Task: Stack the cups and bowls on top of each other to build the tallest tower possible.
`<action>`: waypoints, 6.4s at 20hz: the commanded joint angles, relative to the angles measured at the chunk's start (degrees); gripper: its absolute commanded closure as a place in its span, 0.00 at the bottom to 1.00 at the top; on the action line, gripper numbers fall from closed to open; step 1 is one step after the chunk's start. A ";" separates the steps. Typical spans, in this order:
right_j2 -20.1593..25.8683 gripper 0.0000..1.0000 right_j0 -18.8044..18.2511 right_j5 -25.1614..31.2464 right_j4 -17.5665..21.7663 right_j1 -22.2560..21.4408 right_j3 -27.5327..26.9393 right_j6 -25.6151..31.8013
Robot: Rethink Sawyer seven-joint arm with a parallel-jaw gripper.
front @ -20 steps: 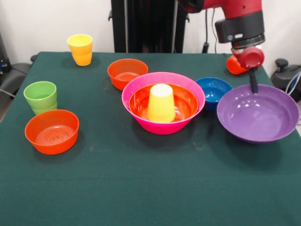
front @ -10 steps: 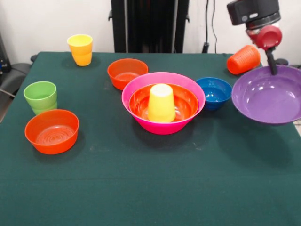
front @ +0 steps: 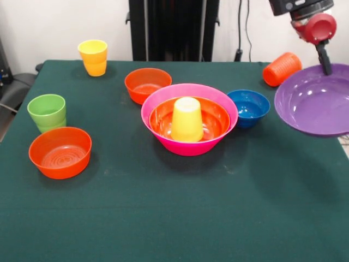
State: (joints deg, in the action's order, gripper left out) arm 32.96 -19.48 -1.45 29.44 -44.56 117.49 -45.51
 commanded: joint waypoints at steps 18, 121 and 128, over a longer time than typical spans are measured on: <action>25.47 1.00 -26.44 30.19 -1.87 -13.48 0.25 9.70; 22.42 1.00 -32.61 27.71 24.66 -7.43 7.46 0.64; 22.05 1.00 -32.22 26.86 26.24 -6.77 7.79 -1.08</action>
State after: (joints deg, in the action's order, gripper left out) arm 57.58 -53.80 27.29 50.27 -55.71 122.66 -45.51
